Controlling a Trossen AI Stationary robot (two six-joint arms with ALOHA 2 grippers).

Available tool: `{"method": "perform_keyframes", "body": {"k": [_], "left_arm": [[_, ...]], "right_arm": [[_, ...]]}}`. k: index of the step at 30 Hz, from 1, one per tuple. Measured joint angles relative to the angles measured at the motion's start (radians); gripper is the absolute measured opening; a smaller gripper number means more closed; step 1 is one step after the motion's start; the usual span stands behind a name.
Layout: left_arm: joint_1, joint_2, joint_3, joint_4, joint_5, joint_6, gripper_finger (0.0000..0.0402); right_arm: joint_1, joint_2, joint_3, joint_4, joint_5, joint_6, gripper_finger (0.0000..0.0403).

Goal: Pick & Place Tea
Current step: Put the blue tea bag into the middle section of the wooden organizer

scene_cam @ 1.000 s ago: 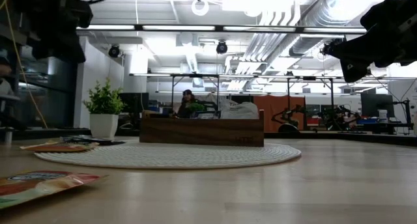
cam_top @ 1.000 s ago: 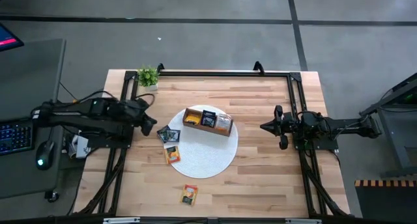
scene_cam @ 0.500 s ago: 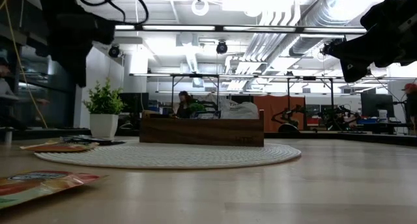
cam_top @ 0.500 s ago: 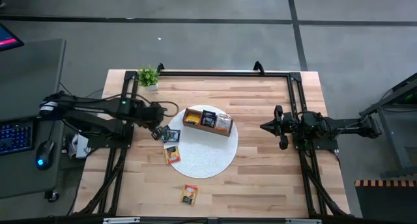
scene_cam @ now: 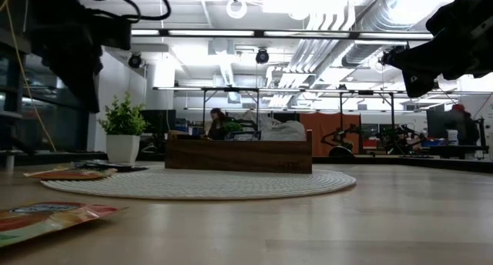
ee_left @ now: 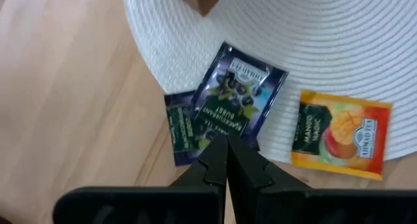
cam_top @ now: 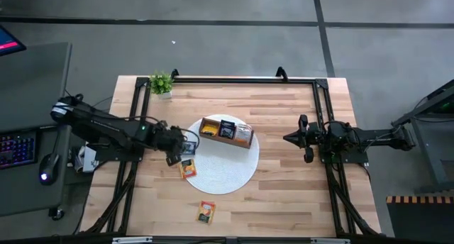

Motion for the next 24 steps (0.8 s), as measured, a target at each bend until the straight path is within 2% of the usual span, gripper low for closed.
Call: {"method": "perform_keyframes", "body": {"k": [3, 7, 11, 16, 20, 24], "left_arm": [[-0.046, 0.0, -0.019, 0.001, -0.009, -0.08, 0.0001], [-0.109, 0.032, -0.023, 0.017, -0.072, -0.177, 0.0001], [-0.168, 0.034, -0.023, 0.039, -0.062, -0.283, 0.0001], [-0.208, 0.034, -0.032, 0.006, -0.141, -0.552, 0.0001], [-0.207, 0.018, -0.079, 0.002, -0.12, -0.755, 0.0001], [-0.207, -0.024, -0.159, 0.068, -0.068, -0.829, 0.0001]], "right_arm": [[0.0, 0.0, 0.0, 0.0, 0.0, 0.0, 0.0012], [0.0, 0.0, 0.0, 0.001, 0.0, 0.0, 0.0012], [0.0, 0.0, 0.0, 0.001, 0.0, 0.0, 0.0012], [0.0, 0.0, 0.0, 0.002, 0.0, 0.0, 0.0012], [0.0, 0.0, 0.0, 0.002, -0.001, 0.0, 0.0012], [0.0, 0.0, 0.0, 0.002, 0.0, 0.0, 0.0012]]}}
